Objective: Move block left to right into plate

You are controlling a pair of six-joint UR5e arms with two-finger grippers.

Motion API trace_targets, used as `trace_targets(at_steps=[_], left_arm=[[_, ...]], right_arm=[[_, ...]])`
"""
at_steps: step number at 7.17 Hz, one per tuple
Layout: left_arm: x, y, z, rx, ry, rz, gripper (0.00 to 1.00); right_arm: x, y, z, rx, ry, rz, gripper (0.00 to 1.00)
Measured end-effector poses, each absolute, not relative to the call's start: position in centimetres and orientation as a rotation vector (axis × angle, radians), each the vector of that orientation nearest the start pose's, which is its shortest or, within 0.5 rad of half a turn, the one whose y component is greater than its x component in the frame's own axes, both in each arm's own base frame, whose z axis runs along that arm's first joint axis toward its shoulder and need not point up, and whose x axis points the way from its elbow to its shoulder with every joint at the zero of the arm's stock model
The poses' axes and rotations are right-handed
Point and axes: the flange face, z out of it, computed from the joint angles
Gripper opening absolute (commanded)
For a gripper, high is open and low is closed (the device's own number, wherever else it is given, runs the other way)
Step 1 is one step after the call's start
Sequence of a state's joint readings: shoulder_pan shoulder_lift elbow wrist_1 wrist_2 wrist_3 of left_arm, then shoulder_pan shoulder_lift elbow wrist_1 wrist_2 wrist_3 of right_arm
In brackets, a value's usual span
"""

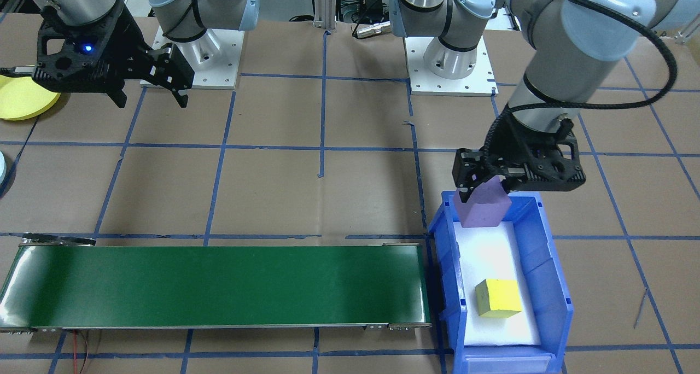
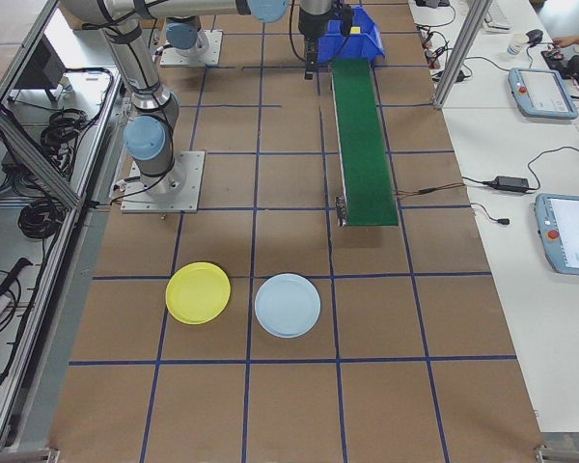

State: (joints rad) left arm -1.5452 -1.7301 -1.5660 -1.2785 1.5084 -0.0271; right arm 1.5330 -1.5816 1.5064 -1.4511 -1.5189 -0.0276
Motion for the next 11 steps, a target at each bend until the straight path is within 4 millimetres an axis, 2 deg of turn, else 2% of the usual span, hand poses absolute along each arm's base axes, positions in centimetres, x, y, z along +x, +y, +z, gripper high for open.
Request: trace_targets(at_steps=[1,2,4,5,6,8,9,11], left_arm=[[-15.5,-58.0,41.7,-0.118,3.203,-0.216,0.12],[-18.4,-59.5,38.6,-0.142,3.21,-0.224,0.12],[-22.6,-61.1,32.8,-0.179,3.219,-0.196,0.22],[-23.5,-61.8,30.7,-0.184,3.223,-0.194,0.68],[-23.8,-62.3,29.5,-0.181,3.224,-0.206,1.0],[-23.9,-62.6,29.0,-0.178,3.222,-0.22,1.0],[-23.9,-62.7,30.0,-0.173,3.22,-0.251,1.0],[-22.9,-63.1,35.0,-0.138,3.169,-0.37,1.0]], right_arm=[[12.0,-48.7,51.3,0.018,3.088,0.066,1.0],[12.0,-48.7,51.3,0.018,3.089,0.066,1.0],[12.0,-48.7,51.3,0.018,3.089,0.067,1.0],[12.0,-48.7,51.3,0.018,3.089,0.067,1.0],[12.0,-48.7,51.3,0.018,3.089,0.067,1.0],[12.0,-48.7,51.2,0.018,3.089,0.069,1.0],[12.0,-48.7,51.2,0.018,3.089,0.071,1.0],[12.0,-48.7,51.2,0.017,3.088,0.069,1.0]])
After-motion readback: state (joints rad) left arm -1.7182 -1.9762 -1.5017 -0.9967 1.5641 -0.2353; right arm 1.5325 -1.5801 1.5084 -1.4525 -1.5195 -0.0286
